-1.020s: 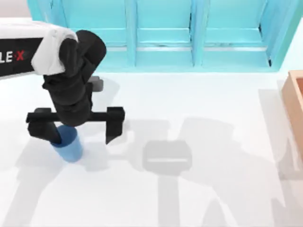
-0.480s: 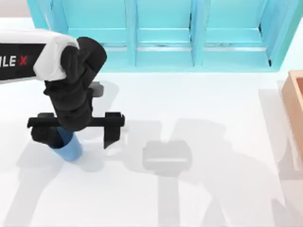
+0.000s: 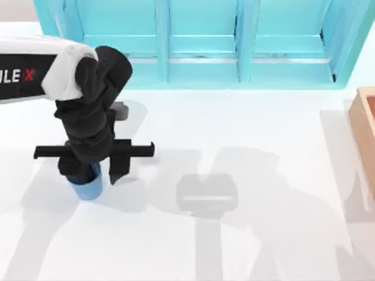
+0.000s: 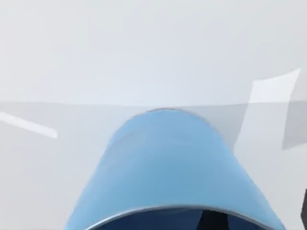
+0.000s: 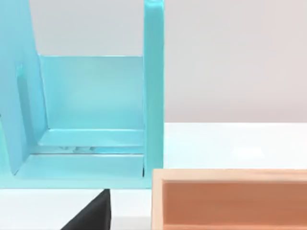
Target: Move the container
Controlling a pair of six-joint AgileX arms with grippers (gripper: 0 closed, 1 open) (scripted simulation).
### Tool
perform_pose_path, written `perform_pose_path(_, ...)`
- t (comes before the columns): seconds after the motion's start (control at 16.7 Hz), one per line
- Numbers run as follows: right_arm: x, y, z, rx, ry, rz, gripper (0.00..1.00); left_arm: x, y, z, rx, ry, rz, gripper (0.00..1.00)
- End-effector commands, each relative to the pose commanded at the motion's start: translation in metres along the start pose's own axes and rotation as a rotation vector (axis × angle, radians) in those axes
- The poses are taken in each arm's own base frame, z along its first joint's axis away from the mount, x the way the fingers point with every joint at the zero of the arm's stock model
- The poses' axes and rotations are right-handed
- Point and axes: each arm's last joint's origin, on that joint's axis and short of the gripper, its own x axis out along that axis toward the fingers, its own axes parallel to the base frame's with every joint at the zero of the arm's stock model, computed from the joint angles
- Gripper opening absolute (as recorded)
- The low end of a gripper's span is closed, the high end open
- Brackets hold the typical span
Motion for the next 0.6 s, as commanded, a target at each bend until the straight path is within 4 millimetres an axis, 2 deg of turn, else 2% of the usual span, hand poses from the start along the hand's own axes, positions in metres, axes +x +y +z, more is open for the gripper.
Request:
perform_pose_path(0.12,0.0,0.0,0.0,0.0,0.0,0.0,1.0,0.0,0.0,0.0,0.0,0.0,0.0,0.02)
perform_pose_path(0.18,0.0,0.0,0.0,0.0,0.0,0.0,1.0,0.0,0.0,0.0,0.0,0.0,0.0,0.0)
perform_pose_path(0.6,0.0,0.0,0.0,0.0,0.0,0.0,1.0,0.0,0.0,0.0,0.0,0.0,0.0,0.0)
